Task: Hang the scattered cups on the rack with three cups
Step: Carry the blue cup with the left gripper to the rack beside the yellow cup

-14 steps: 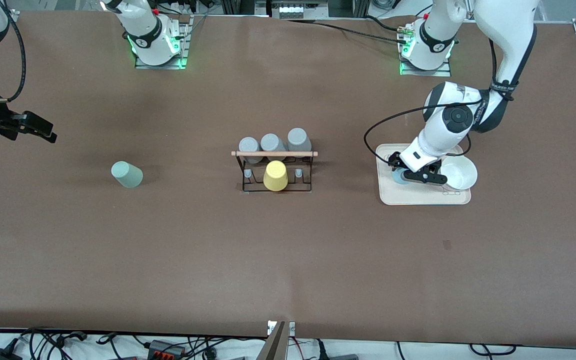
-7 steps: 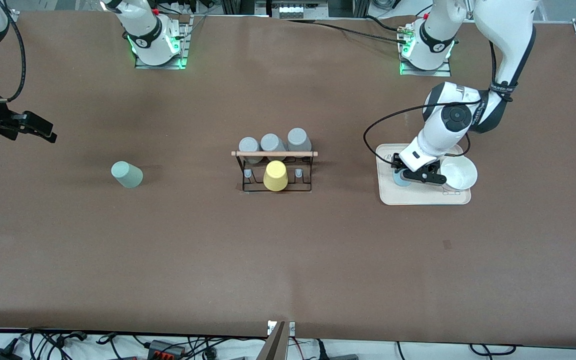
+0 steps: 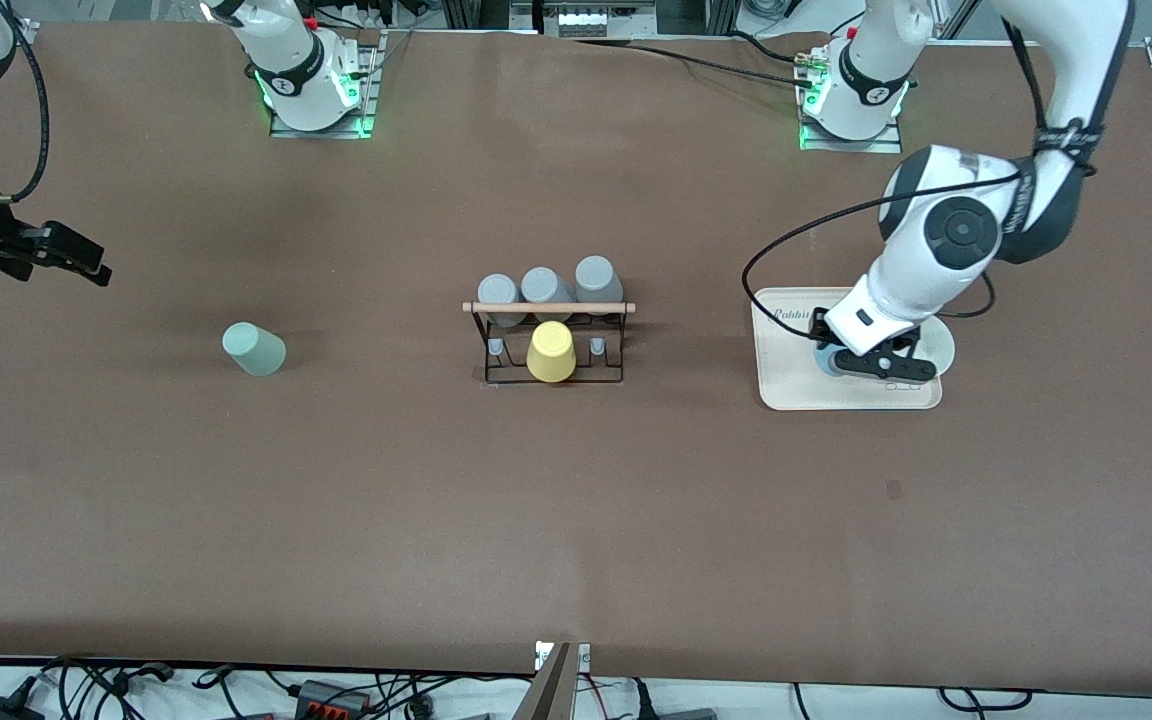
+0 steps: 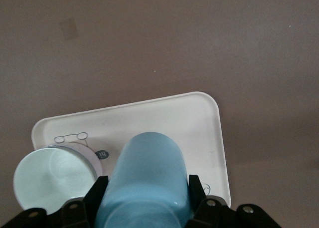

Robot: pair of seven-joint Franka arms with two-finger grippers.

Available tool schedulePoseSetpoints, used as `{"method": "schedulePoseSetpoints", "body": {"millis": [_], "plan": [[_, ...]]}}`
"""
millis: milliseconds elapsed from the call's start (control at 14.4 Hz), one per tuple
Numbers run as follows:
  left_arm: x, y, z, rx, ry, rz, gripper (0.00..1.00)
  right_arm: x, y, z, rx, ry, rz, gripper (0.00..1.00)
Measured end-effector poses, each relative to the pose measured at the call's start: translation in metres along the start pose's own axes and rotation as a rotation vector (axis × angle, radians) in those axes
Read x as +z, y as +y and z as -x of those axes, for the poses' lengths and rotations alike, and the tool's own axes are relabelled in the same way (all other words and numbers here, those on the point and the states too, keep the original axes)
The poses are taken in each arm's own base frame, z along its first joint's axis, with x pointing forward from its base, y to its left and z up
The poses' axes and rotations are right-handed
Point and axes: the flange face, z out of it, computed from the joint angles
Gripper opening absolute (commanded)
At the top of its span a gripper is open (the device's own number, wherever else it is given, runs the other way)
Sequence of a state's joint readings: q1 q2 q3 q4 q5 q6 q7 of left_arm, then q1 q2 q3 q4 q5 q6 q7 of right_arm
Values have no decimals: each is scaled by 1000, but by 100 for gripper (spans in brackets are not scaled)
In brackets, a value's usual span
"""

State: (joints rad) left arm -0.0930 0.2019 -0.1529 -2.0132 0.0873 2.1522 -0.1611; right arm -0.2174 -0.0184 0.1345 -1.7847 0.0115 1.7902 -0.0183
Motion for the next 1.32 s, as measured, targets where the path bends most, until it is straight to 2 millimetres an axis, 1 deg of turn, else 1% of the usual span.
{"method": "schedulePoseSetpoints", "body": {"millis": [70,139,278,417,557,626,696,835,974,1183,1322], "plan": [[-24,3,-9,2,0,-2,23,-1,0,0,0,1,0,100],[-45,10,-16,11,14,0,23,-1,0,0,0,1,0,100],[-73,37,-26,30,43,12,22,-1,1,0,1,2,0,100],[-94,77,-35,22,39,23,22,0,1,0,2,1,0,100],[-110,124,-42,-9,21,32,22,3,2,-1,3,-7,-1,100],[-112,150,-45,-36,14,36,21,5,3,-2,4,-12,-1,100],[-109,174,-47,-69,8,43,21,7,3,-3,5,-15,-2,100],[-94,211,-53,-132,-3,53,21,9,4,-3,6,-22,-2,100],[-80,241,-59,-188,-10,66,21,10,4,-2,6,-29,-3,100],[-69,286,-64,-229,21,109,21,15,3,-3,-1,-42,-1,100],[-63,305,-60,-232,23,116,21,17,2,-4,-3,-47,0,100]]}}
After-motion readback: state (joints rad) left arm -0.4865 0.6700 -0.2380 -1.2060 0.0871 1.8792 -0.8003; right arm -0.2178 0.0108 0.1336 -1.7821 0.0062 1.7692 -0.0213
